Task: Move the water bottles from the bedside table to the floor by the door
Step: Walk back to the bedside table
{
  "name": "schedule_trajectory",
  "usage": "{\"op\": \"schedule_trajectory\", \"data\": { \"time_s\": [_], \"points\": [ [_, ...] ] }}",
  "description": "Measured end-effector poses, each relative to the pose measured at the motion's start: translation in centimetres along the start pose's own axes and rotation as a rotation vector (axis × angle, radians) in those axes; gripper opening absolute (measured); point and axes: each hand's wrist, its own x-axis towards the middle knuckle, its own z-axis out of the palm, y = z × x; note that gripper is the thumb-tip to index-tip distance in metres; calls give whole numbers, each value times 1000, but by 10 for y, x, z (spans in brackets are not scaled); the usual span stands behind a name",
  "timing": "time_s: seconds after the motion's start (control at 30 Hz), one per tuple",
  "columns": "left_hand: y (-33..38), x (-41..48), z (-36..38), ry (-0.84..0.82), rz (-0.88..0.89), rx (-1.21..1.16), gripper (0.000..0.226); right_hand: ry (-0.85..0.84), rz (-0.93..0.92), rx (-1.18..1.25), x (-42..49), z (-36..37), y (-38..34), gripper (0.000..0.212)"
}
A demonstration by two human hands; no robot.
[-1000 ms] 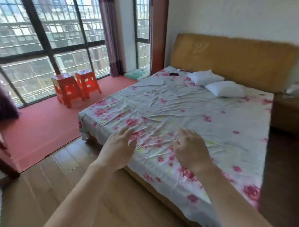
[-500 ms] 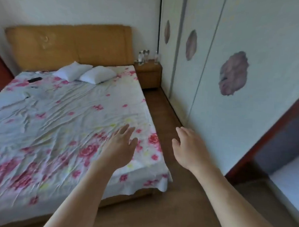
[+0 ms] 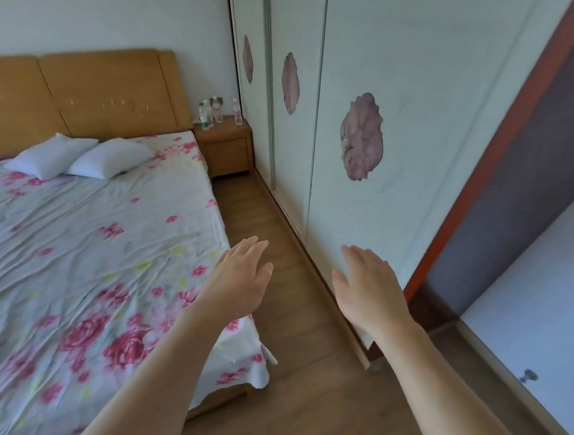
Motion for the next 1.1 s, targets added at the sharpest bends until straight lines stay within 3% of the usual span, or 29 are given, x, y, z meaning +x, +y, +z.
{"op": "schedule_trajectory", "data": {
  "time_s": [0.3, 0.63, 1.1],
  "points": [
    [-12, 97, 7, -4, -54, 24, 55, -71, 12, 91, 103, 9, 24, 54],
    [-49, 281, -22, 43, -25, 5, 53, 22, -17, -13, 278, 11, 13, 46],
    [-117, 493, -21, 47, -210, 25, 52, -29, -132, 22, 532, 58, 12, 47]
  ]
}}
